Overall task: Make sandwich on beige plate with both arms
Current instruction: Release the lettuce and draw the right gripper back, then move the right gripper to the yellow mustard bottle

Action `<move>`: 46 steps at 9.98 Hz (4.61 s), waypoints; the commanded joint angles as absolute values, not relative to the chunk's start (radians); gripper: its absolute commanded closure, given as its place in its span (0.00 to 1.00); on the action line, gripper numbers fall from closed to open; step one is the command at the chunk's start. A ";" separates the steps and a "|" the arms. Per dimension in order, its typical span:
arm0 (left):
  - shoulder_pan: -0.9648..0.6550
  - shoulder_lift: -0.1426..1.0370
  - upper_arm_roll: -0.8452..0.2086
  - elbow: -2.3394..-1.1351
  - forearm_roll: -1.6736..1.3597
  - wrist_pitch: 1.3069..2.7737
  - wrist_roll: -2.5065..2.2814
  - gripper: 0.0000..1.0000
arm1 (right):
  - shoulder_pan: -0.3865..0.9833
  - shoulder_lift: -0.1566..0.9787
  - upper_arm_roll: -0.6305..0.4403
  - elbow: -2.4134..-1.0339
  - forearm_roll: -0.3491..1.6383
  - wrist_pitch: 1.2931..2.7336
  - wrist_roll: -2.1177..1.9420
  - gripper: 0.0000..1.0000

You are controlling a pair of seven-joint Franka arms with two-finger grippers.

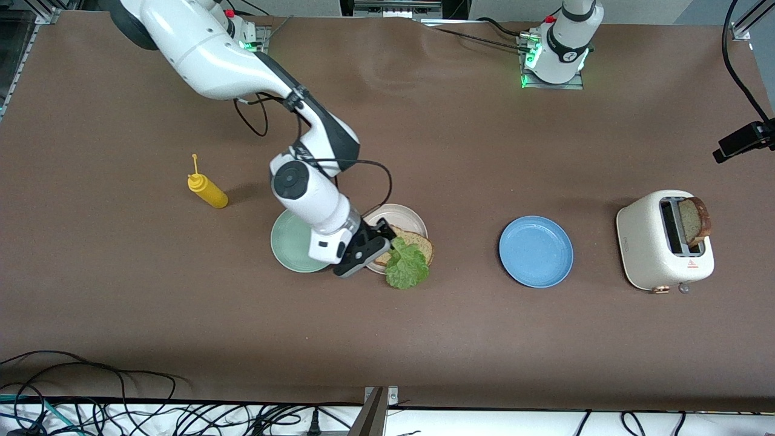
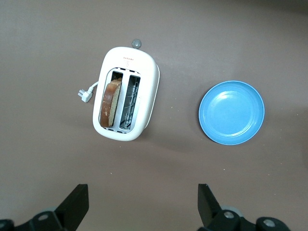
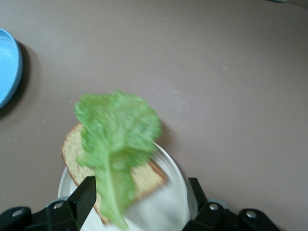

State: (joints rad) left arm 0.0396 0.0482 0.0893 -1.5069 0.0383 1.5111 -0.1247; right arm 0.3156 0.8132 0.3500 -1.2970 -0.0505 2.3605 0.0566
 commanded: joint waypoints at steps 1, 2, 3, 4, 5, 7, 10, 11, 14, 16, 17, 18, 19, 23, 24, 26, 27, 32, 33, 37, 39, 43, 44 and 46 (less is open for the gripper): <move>0.049 0.051 0.086 -1.494 0.015 1.496 -0.114 0.00 | 0.230 0.645 0.342 -1.324 -0.063 2.071 0.054 0.00; 0.049 0.051 0.086 -1.494 0.015 1.496 -0.114 0.00 | 0.189 0.594 0.321 -1.321 -0.058 1.969 0.051 0.00; 0.048 0.051 0.086 -1.494 0.015 1.496 -0.115 0.00 | 0.149 0.554 0.310 -1.319 -0.064 1.886 0.051 0.00; 0.048 0.051 0.084 -1.493 0.015 1.496 -0.115 0.00 | 0.128 0.514 0.289 -1.316 -0.067 1.794 0.048 0.00; 0.048 0.052 0.084 -1.493 0.015 1.496 -0.115 0.00 | 0.126 0.503 0.238 -1.312 -0.066 1.707 0.040 0.00; 0.048 0.051 0.084 -1.493 0.014 1.496 -0.117 0.00 | 0.123 0.489 0.165 -1.238 -0.066 1.570 -0.040 0.00; 0.049 0.051 0.086 -1.494 0.014 1.496 -0.114 0.00 | 0.121 0.427 -0.006 -1.250 -0.058 1.499 -0.118 0.00; 0.049 0.052 0.086 -1.491 0.014 1.496 -0.114 0.00 | 0.121 0.423 -0.061 -1.250 -0.057 1.470 -0.176 0.00; 0.048 0.052 0.086 -1.491 0.014 1.496 -0.114 0.00 | 0.117 0.408 -0.176 -1.297 -0.034 1.459 -0.219 0.00; 0.048 0.052 0.086 -1.493 0.014 1.496 -0.114 0.00 | 0.104 0.403 -0.260 -1.345 0.105 1.492 -0.315 0.00; 0.048 0.052 0.086 -1.491 0.014 1.496 -0.114 0.00 | 0.104 0.402 -0.297 -1.379 0.180 1.532 -0.404 0.00; 0.049 0.051 0.086 -1.496 0.014 1.496 -0.114 0.00 | 0.104 0.402 -0.323 -1.429 0.251 1.576 -0.504 0.00; 0.049 0.051 0.086 -1.494 0.014 1.496 -0.114 0.00 | 0.103 0.402 -0.360 -1.492 0.334 1.609 -0.619 0.00; 0.064 0.052 0.086 -1.496 0.012 1.496 -0.112 0.00 | 0.089 0.403 -0.468 -1.675 0.636 1.635 -1.128 0.00; 0.064 0.052 0.086 -1.496 0.012 1.496 -0.112 0.00 | 0.068 0.416 -0.468 -1.689 0.682 1.634 -1.194 0.00; 0.063 0.052 0.084 -1.494 0.012 1.496 -0.114 0.00 | 0.055 0.419 -0.468 -1.727 0.757 1.631 -1.297 0.00; 0.063 0.052 0.086 -1.496 0.012 1.496 -0.114 0.00 | 0.054 0.420 -0.468 -1.755 0.794 1.631 -1.348 0.00; 0.064 0.052 0.086 -1.494 0.012 1.496 -0.112 0.00 | 0.012 0.466 -0.466 -1.908 0.974 1.660 -1.607 0.00; 0.063 0.052 0.086 -1.494 0.012 1.496 -0.112 0.00 | 0.005 0.475 -0.466 -1.925 0.994 1.676 -1.681 0.00; 0.064 0.052 0.086 -1.494 0.012 1.496 -0.112 0.00 | -0.003 0.508 -0.462 -2.018 1.106 1.677 -2.125 0.00; 0.066 0.052 0.086 -1.496 0.008 1.496 -0.112 0.00 | -0.005 0.546 -0.462 -2.067 1.176 1.674 -2.340 0.00; 0.066 0.052 0.086 -1.494 0.008 1.497 -0.112 0.00 | -0.008 0.601 -0.454 -2.109 1.285 1.625 -2.497 0.00; 0.066 0.052 0.086 -1.494 0.008 1.496 -0.112 0.00 | -0.009 0.610 -0.453 -2.111 1.296 1.611 -2.543 0.00; 0.066 0.054 0.086 -1.494 0.008 1.497 -0.112 0.00 | -0.021 0.632 -0.427 -2.111 1.311 1.521 -2.582 0.00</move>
